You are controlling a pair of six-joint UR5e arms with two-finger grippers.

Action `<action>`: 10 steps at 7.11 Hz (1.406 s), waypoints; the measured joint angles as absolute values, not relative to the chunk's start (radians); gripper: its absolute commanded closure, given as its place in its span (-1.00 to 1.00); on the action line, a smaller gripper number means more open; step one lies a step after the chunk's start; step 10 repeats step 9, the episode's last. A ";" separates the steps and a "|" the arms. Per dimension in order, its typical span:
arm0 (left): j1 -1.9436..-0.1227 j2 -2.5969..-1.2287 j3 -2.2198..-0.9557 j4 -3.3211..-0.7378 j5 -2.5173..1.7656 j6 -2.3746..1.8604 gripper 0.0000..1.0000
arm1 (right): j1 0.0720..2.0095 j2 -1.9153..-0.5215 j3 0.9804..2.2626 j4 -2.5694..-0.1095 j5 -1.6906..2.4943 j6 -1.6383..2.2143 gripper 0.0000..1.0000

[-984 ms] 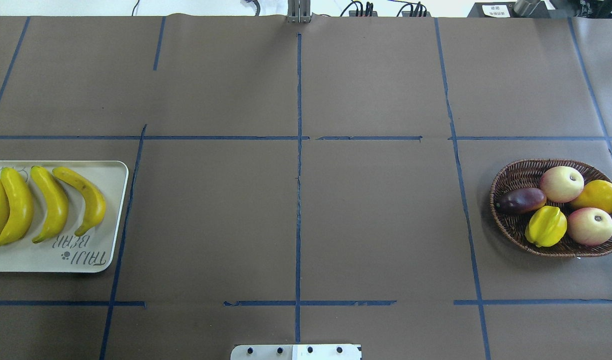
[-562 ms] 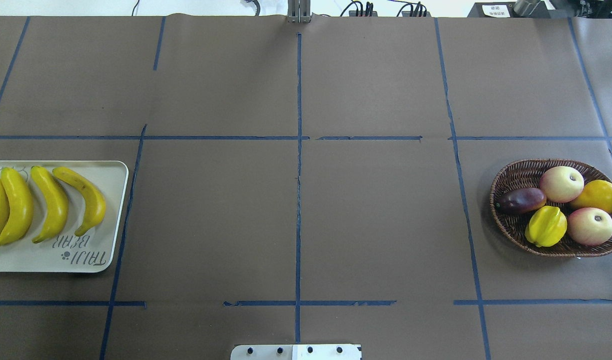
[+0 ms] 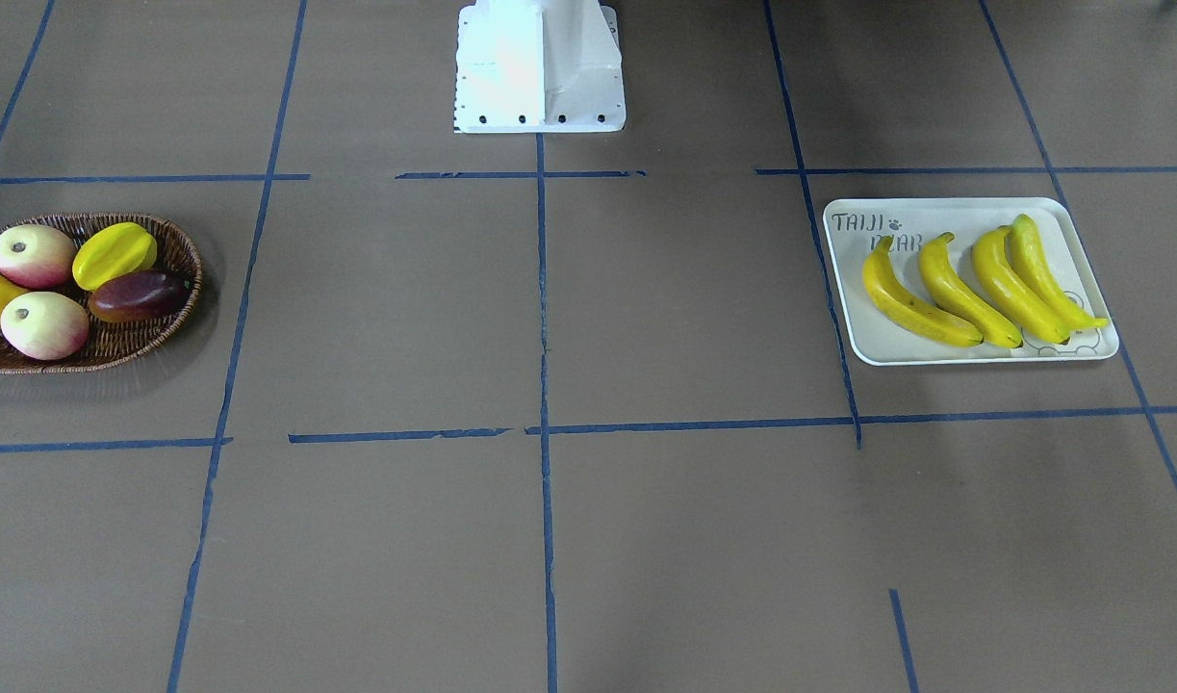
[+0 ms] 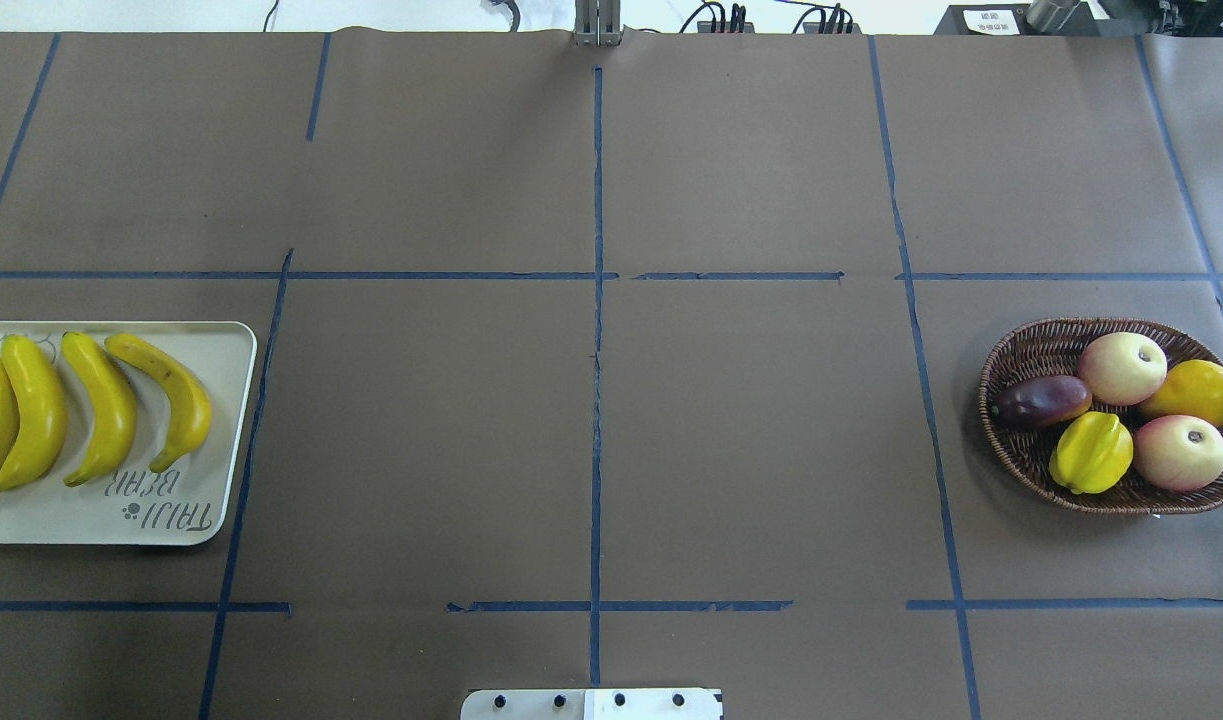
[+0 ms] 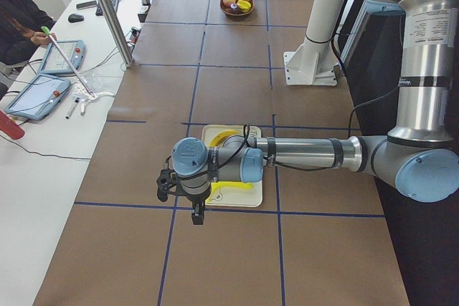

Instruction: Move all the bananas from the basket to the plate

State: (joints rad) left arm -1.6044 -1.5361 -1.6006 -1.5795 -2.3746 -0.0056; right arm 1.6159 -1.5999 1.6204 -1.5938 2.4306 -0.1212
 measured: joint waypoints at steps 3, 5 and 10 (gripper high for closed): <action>-1.605 -1.536 -1.599 -1.580 -2.374 0.007 -1.00 | 1.618 -1.600 1.621 -1.594 2.431 -0.121 -1.00; -1.605 -1.536 -1.598 -1.581 -2.372 0.008 -1.00 | 1.618 -1.599 1.622 -1.594 2.431 -0.121 -1.00; -1.604 -1.537 -1.598 -1.581 -2.372 0.008 -1.00 | 1.619 -1.599 1.625 -1.592 2.430 -0.123 -1.00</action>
